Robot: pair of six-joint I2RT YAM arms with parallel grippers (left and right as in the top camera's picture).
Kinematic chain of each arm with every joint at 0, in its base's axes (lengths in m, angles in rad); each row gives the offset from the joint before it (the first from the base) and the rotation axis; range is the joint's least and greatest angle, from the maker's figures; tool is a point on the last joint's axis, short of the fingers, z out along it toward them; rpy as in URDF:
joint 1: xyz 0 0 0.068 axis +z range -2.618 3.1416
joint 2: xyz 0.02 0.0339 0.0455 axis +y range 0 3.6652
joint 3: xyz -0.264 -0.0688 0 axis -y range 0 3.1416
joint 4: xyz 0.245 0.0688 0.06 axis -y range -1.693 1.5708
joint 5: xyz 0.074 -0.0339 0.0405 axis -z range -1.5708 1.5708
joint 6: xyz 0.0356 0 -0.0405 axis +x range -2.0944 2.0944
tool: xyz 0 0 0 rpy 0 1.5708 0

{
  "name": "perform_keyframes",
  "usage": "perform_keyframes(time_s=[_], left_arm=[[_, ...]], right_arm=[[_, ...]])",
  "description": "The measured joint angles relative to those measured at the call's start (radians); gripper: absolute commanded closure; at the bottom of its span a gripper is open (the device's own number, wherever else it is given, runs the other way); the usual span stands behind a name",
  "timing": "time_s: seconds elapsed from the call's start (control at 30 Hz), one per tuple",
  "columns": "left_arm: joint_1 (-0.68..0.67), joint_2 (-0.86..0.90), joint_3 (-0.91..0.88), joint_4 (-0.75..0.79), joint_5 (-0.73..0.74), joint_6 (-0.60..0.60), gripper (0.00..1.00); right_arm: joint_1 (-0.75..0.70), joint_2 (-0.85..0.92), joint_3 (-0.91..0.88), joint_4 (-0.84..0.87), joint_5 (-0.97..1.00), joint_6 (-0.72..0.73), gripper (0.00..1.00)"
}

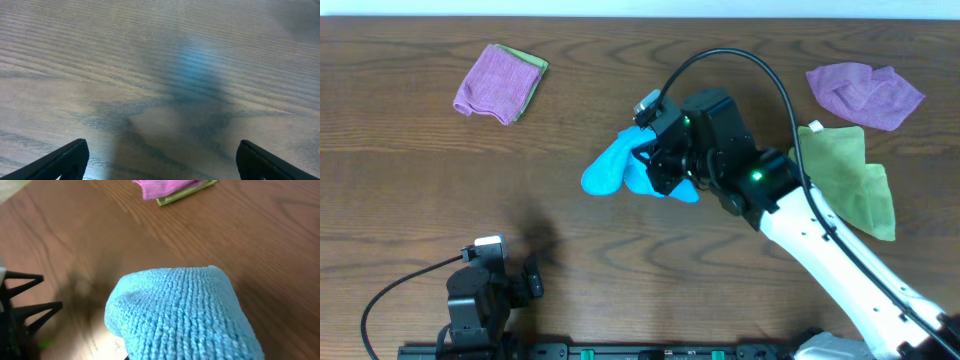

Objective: Fold the cloth
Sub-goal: 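Lift the blue cloth with the right gripper and drag it left to center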

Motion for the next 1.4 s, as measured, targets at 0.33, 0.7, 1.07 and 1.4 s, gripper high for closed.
perform_keyframes(time_s=[0.33,0.7,1.07,1.4], left_arm=[[0.0,-0.001,0.0,0.0,0.0,0.0,0.05],[0.0,-0.001,0.0,0.0,0.0,0.0,0.05],[0.0,-0.001,0.0,0.0,0.0,0.0,0.05],[0.0,-0.001,0.0,0.0,0.0,0.0,0.05]], right_arm=[[-0.182,0.367,-0.002,0.602,0.362,0.046,0.02],[-0.272,0.376,-0.003,0.514,0.436,0.078,0.01],[-0.177,0.363,0.0,0.234,0.098,0.023,0.01],[-0.169,0.44,0.0,0.239,0.122,-0.093,0.06]])
